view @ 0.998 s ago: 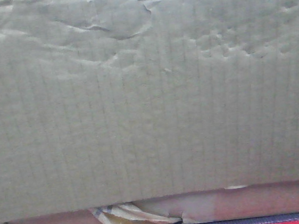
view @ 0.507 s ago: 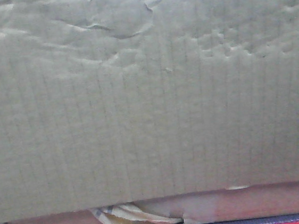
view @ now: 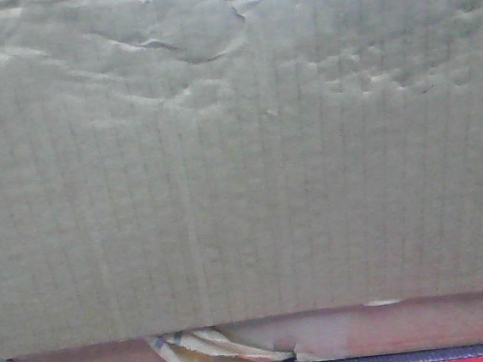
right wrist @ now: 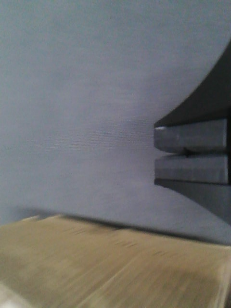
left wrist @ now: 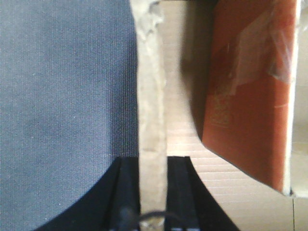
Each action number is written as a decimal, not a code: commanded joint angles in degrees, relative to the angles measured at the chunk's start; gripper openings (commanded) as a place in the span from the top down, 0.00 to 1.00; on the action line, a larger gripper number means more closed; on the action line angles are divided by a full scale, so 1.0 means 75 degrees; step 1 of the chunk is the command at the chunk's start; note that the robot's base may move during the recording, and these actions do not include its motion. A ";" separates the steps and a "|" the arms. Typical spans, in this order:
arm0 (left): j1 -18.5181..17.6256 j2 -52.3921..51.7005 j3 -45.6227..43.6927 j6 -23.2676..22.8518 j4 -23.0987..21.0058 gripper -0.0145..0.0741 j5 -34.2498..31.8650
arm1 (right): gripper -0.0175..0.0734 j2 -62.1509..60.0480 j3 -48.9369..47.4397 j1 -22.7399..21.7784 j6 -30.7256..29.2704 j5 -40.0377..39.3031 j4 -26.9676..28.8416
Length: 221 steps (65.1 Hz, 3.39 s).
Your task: Stack two boxes on right shelf middle
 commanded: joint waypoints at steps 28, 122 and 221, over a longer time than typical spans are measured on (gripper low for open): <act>0.0014 -0.0054 0.0003 0.0020 0.0083 0.96 -0.0023 | 0.95 0.3185 -0.3085 0.0001 0.0888 0.1635 0.0064; 0.0014 -0.0054 0.0003 0.0020 0.0068 0.96 -0.0023 | 0.53 0.6818 -0.5387 0.2578 0.1743 0.2549 -0.0658; 0.0333 -0.0068 -0.2674 -0.0436 0.2671 0.96 -0.2219 | 0.97 0.6456 -0.6597 0.2415 0.3936 -0.2239 -0.3417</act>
